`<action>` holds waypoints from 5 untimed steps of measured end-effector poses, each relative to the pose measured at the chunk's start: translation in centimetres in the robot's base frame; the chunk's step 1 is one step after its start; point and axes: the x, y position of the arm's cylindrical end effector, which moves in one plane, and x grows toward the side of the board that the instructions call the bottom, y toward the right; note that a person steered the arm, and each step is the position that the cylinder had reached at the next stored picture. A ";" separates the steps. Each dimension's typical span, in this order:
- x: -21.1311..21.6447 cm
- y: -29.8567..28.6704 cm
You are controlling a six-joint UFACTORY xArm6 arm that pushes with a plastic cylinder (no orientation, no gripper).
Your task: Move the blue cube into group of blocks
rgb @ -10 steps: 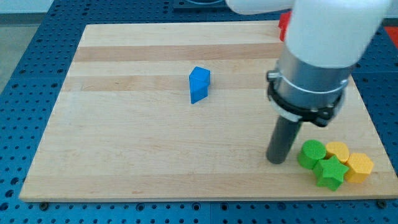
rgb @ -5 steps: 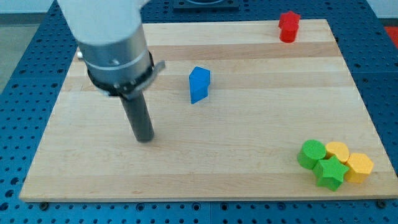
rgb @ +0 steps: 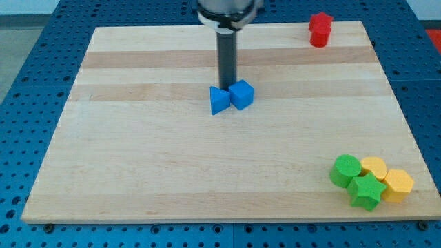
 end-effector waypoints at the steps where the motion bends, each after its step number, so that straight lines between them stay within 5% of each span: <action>1: 1.7 3.6; 2: 2.9 6.8; 5: 5.1 0.5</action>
